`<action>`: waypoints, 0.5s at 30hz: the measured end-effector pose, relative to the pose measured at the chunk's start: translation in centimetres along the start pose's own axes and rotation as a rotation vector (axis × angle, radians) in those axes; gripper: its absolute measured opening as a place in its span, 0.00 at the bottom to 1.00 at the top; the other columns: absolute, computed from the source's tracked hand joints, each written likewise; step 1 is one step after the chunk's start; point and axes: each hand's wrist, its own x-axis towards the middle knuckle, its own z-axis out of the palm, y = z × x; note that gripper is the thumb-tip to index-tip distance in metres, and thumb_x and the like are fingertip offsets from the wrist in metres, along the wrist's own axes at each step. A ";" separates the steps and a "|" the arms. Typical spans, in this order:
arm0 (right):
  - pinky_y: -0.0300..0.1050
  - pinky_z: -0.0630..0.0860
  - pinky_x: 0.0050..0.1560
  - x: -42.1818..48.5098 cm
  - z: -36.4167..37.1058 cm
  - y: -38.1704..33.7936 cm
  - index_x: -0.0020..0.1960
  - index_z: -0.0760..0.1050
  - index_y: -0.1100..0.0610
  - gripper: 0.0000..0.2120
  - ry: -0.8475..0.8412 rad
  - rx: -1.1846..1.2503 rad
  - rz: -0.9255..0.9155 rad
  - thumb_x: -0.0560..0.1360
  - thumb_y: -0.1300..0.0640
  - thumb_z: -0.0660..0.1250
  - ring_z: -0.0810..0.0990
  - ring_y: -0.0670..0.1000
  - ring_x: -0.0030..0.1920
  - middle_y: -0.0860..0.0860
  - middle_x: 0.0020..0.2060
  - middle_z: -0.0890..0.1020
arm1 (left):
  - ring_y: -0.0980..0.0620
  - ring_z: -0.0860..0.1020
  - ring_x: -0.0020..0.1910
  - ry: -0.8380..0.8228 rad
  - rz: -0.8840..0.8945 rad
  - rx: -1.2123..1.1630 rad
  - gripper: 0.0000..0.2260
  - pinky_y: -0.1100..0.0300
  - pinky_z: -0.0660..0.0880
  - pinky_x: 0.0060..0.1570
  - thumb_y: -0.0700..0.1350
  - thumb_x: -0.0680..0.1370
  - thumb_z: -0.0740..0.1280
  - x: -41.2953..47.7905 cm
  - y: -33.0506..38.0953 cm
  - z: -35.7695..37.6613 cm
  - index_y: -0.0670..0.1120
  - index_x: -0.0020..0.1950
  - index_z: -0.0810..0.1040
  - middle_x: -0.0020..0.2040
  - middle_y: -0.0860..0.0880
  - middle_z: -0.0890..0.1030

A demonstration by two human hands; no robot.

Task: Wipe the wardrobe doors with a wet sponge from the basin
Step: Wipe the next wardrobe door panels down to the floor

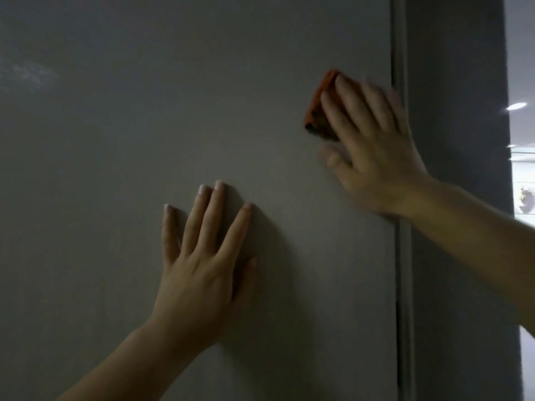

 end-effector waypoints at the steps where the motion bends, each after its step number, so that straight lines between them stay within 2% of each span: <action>1: 0.68 0.51 0.78 -2.8 0.1 -1.2 0.82 0.57 0.56 0.35 -0.019 -0.005 -0.061 0.80 0.41 0.52 0.55 0.65 0.80 0.58 0.81 0.58 | 0.40 0.47 0.83 -0.002 -0.005 -0.008 0.29 0.30 0.44 0.77 0.59 0.83 0.53 -0.5 0.2 0.0 0.49 0.82 0.60 0.83 0.39 0.52; 3: 0.68 0.52 0.78 -9.1 0.1 -3.6 0.82 0.55 0.55 0.34 -0.122 -0.004 -0.233 0.81 0.39 0.51 0.54 0.65 0.81 0.57 0.82 0.56 | 0.40 0.46 0.83 -0.015 -0.011 -0.020 0.30 0.29 0.43 0.76 0.59 0.82 0.53 -1.9 0.5 0.2 0.49 0.82 0.59 0.83 0.40 0.51; 5: 0.67 0.52 0.79 -12.3 -0.1 -4.1 0.83 0.53 0.53 0.32 -0.205 0.005 -0.356 0.84 0.38 0.46 0.52 0.63 0.81 0.56 0.83 0.54 | 0.39 0.46 0.83 -0.031 -0.022 -0.035 0.30 0.27 0.43 0.75 0.59 0.82 0.54 -3.2 0.9 0.4 0.48 0.82 0.59 0.84 0.40 0.51; 6: 0.66 0.52 0.79 -12.1 -0.1 -3.7 0.83 0.53 0.53 0.32 -0.203 0.005 -0.362 0.84 0.38 0.45 0.52 0.63 0.81 0.55 0.83 0.54 | 0.39 0.46 0.83 -0.031 -0.028 -0.042 0.30 0.27 0.44 0.75 0.59 0.82 0.54 -3.7 1.0 0.5 0.48 0.82 0.60 0.83 0.40 0.51; 8: 0.66 0.53 0.79 -9.6 -0.1 -2.5 0.83 0.53 0.53 0.32 -0.179 -0.003 -0.222 0.84 0.39 0.44 0.53 0.63 0.81 0.55 0.82 0.55 | 0.39 0.47 0.83 -0.017 -0.033 -0.054 0.30 0.26 0.45 0.75 0.58 0.82 0.54 -4.4 1.3 0.7 0.47 0.82 0.61 0.83 0.39 0.52; 11: 0.69 0.50 0.79 -7.9 -0.2 -2.5 0.83 0.51 0.55 0.34 -0.163 0.016 -0.039 0.83 0.38 0.45 0.47 0.63 0.82 0.56 0.83 0.51 | 0.38 0.48 0.83 0.000 -0.040 -0.064 0.30 0.26 0.46 0.74 0.57 0.82 0.55 -4.6 1.3 1.0 0.47 0.82 0.62 0.83 0.39 0.53; 15: 0.71 0.52 0.77 -17.5 0.7 -6.7 0.82 0.52 0.55 0.37 -0.190 0.035 -0.235 0.80 0.38 0.55 0.52 0.66 0.81 0.57 0.82 0.54 | 0.38 0.47 0.83 -0.004 -0.036 -0.079 0.30 0.27 0.46 0.75 0.57 0.82 0.56 -4.9 1.2 1.1 0.47 0.82 0.60 0.83 0.40 0.52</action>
